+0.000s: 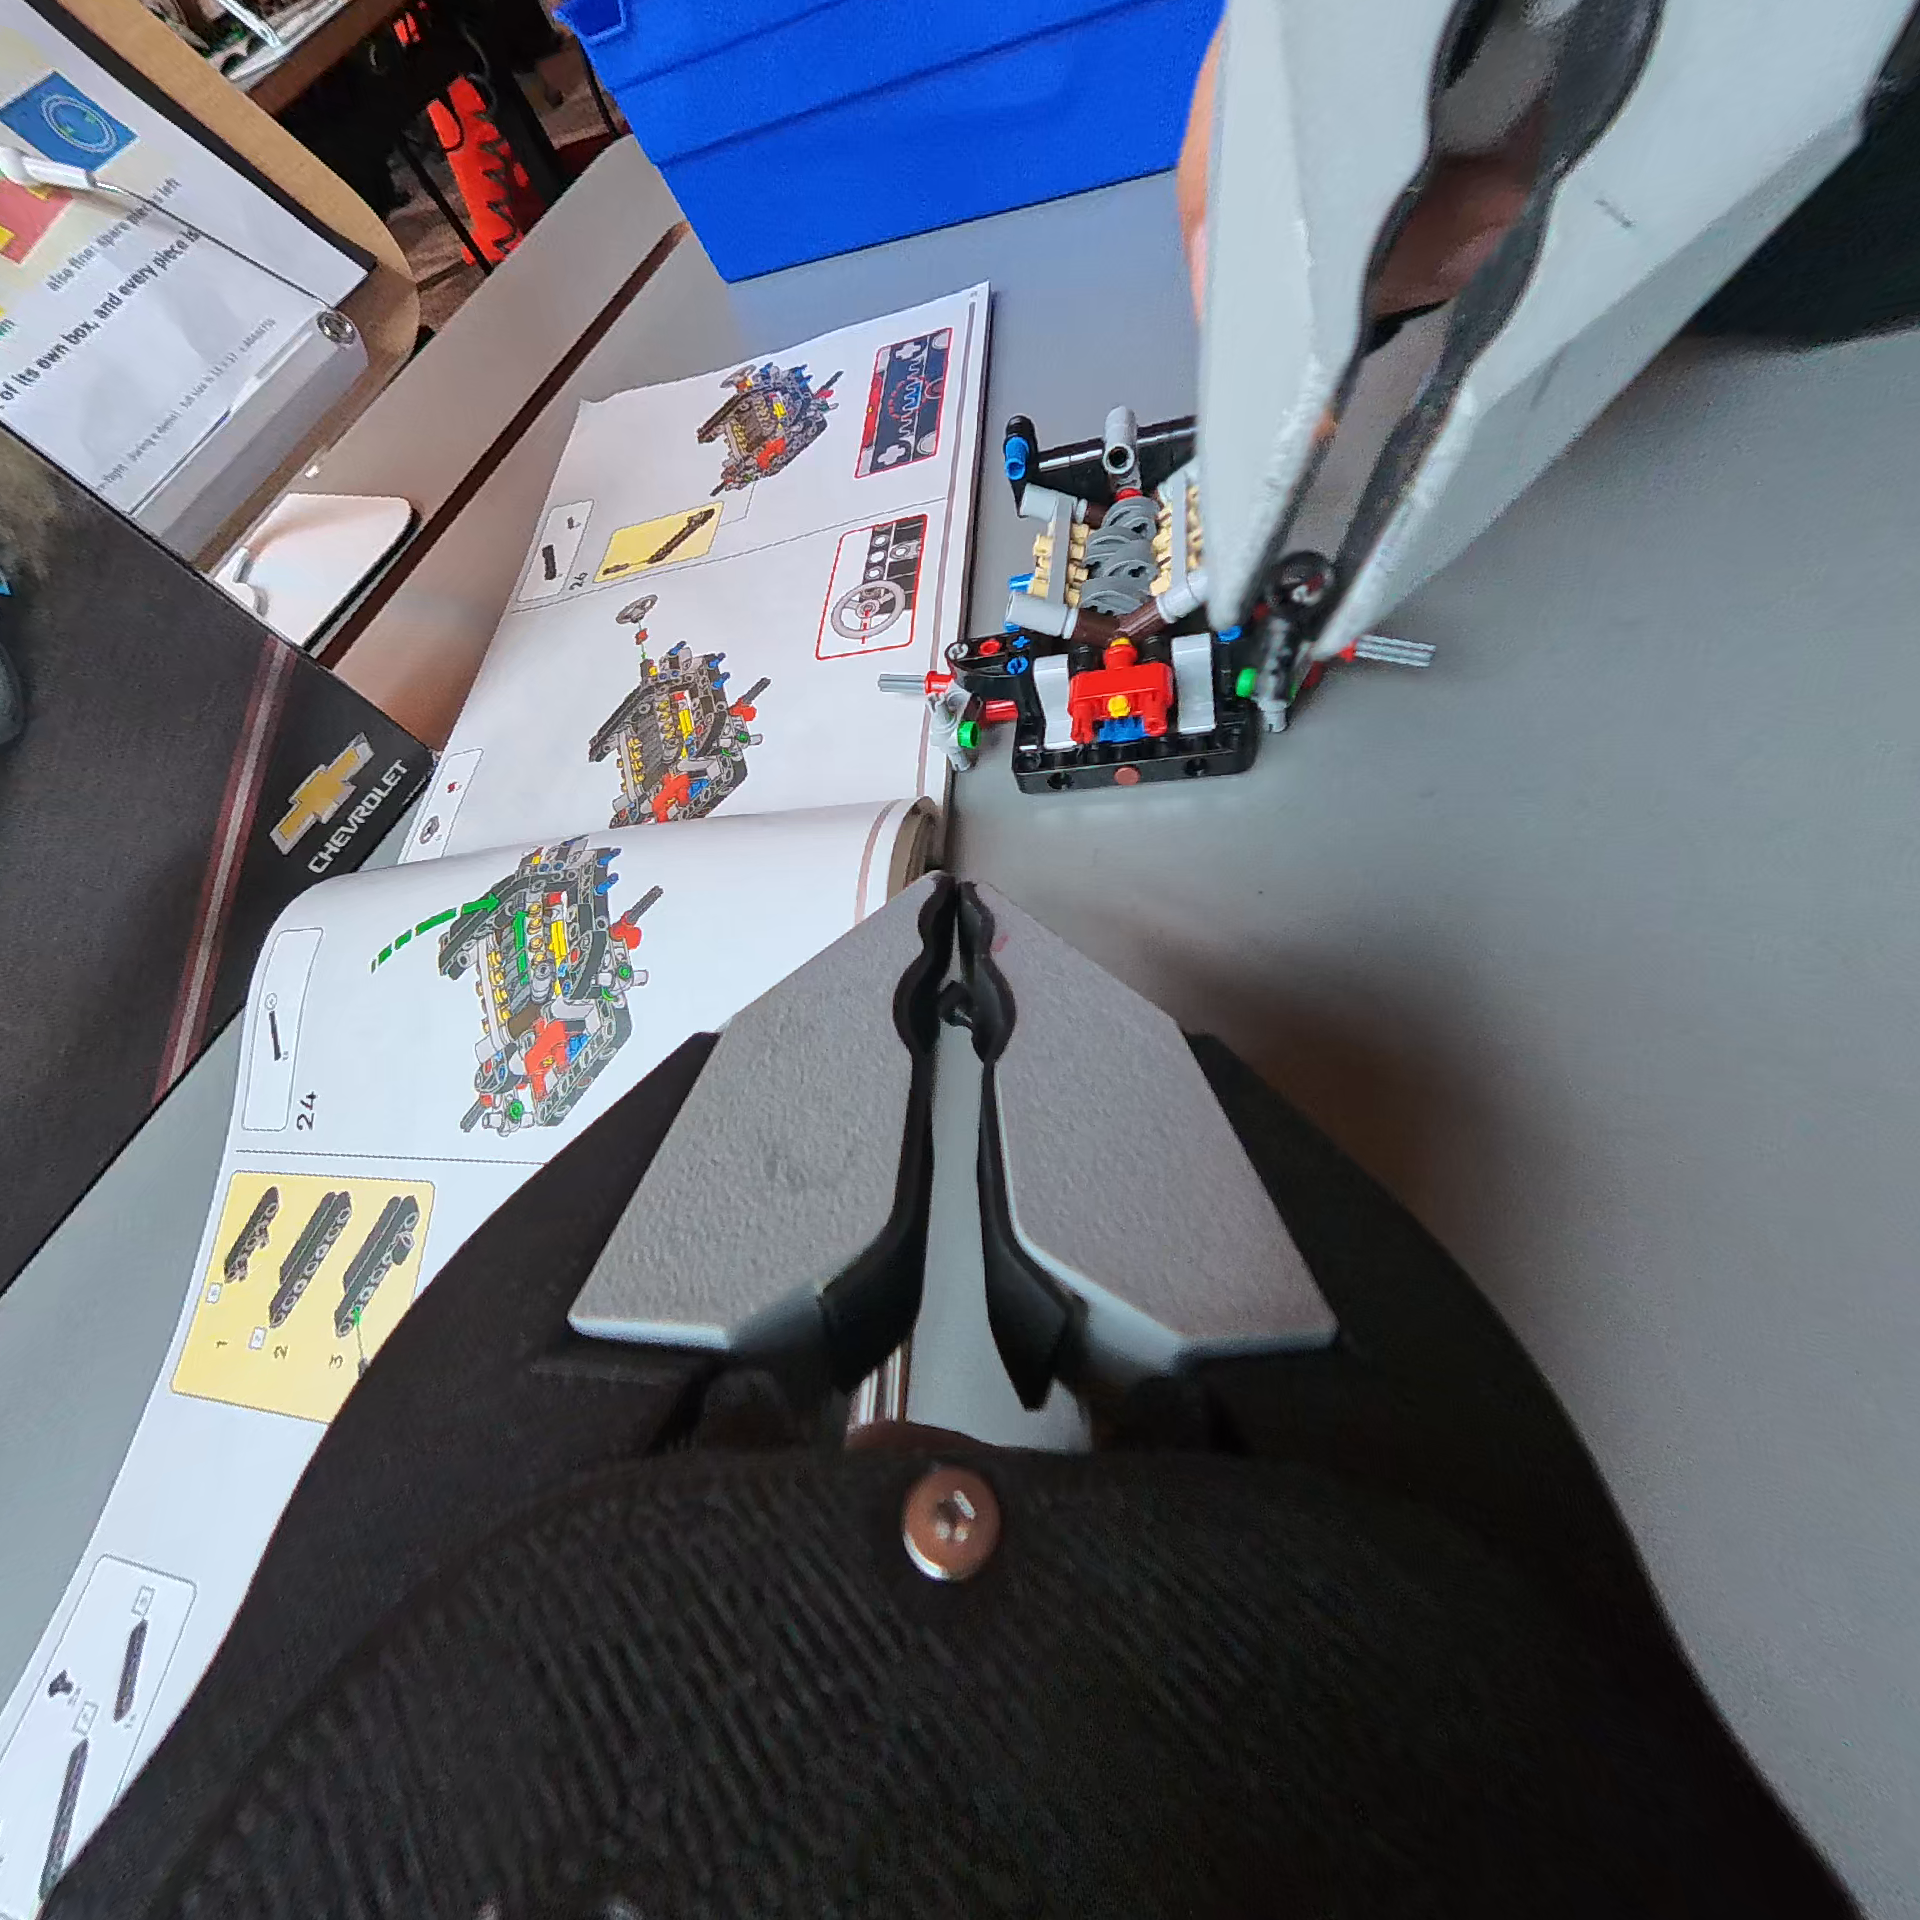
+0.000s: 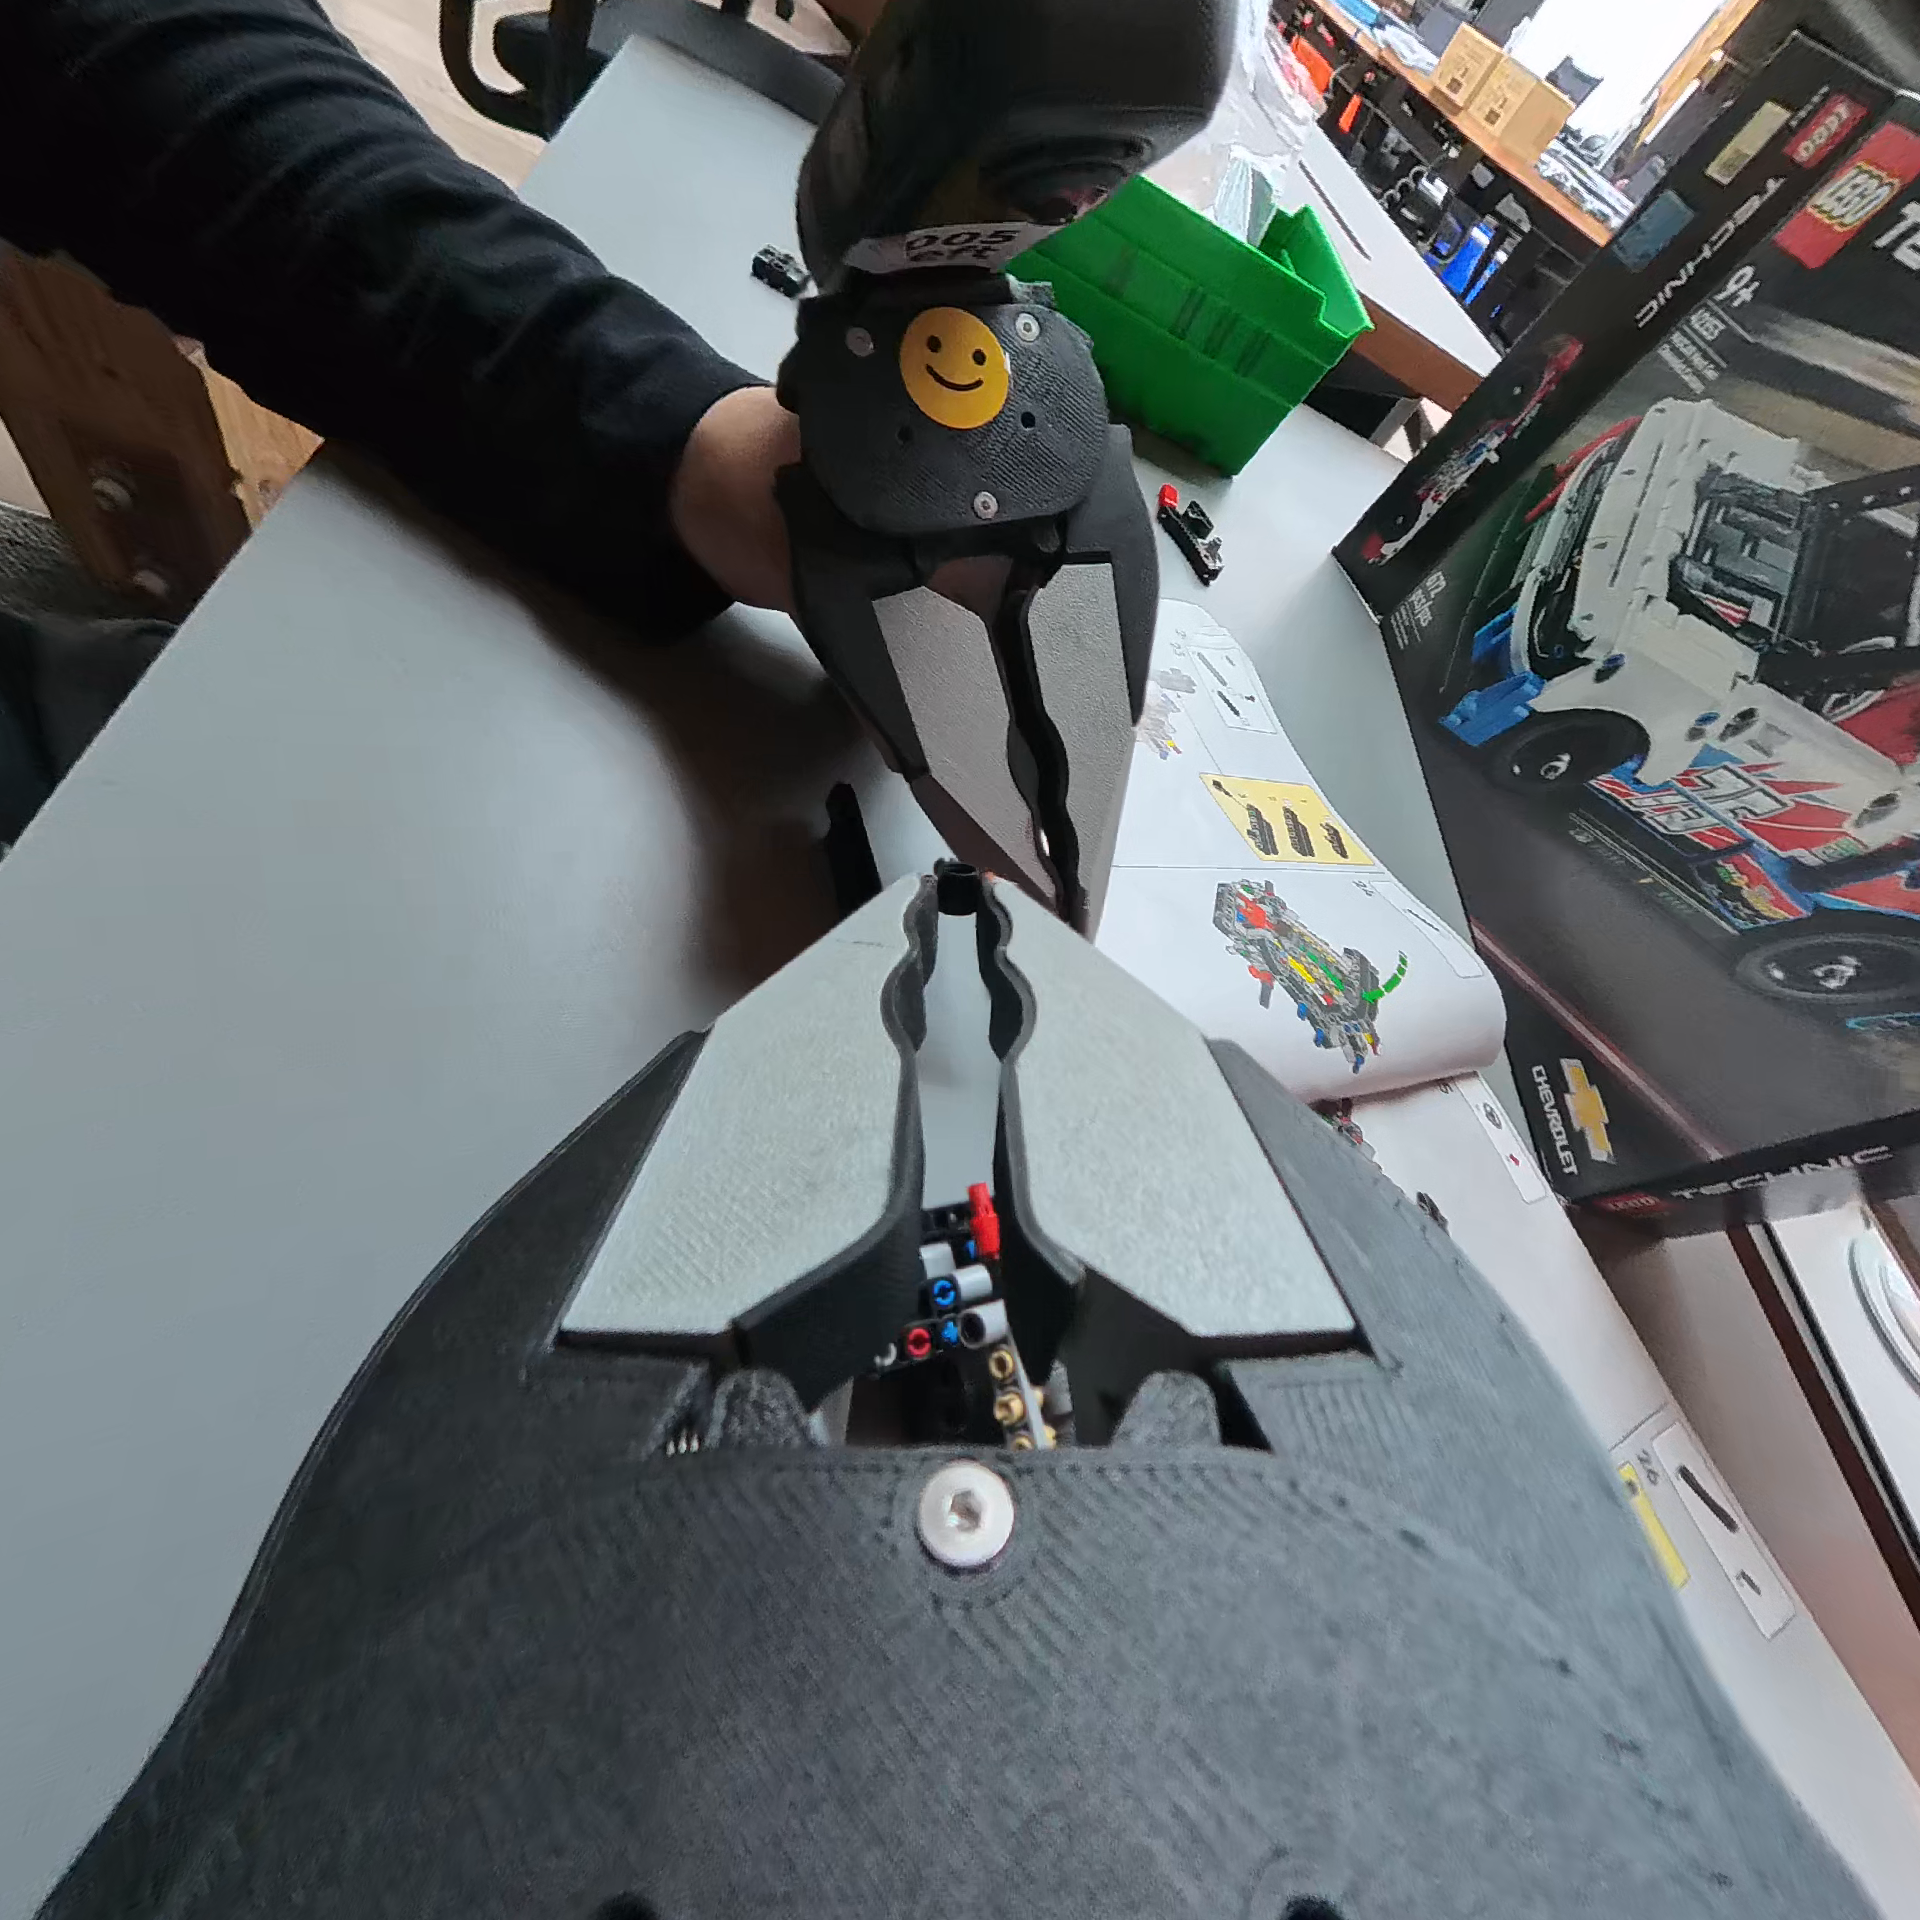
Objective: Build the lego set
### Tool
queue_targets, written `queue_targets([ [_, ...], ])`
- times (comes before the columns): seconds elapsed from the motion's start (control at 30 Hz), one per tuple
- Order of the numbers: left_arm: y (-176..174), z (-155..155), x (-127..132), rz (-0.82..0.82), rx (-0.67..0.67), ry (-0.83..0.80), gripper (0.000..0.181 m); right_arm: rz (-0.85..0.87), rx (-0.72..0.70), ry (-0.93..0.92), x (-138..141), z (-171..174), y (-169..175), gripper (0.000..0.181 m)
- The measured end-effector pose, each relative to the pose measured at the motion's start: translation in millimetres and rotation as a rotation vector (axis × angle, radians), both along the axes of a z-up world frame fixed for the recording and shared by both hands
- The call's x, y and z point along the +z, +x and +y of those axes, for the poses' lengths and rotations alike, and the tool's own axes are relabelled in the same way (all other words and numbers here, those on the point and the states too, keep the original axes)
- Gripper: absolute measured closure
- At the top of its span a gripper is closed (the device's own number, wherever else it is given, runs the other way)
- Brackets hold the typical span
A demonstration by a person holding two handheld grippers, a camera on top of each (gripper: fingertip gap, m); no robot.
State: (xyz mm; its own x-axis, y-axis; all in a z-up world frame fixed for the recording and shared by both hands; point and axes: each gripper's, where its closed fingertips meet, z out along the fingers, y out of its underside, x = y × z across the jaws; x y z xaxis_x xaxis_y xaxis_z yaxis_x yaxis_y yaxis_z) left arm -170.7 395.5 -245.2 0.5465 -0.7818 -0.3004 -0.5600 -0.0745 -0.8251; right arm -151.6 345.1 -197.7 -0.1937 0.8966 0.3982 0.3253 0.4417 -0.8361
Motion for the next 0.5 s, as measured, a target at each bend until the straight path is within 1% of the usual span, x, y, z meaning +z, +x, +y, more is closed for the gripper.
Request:
queue_targets([
  [0.5, -5, 6, 1, -0.007, 0.026, 0.0, 0.181, -0.027, 0.1, 0.034, -8, -38, -9, 0.177],
])
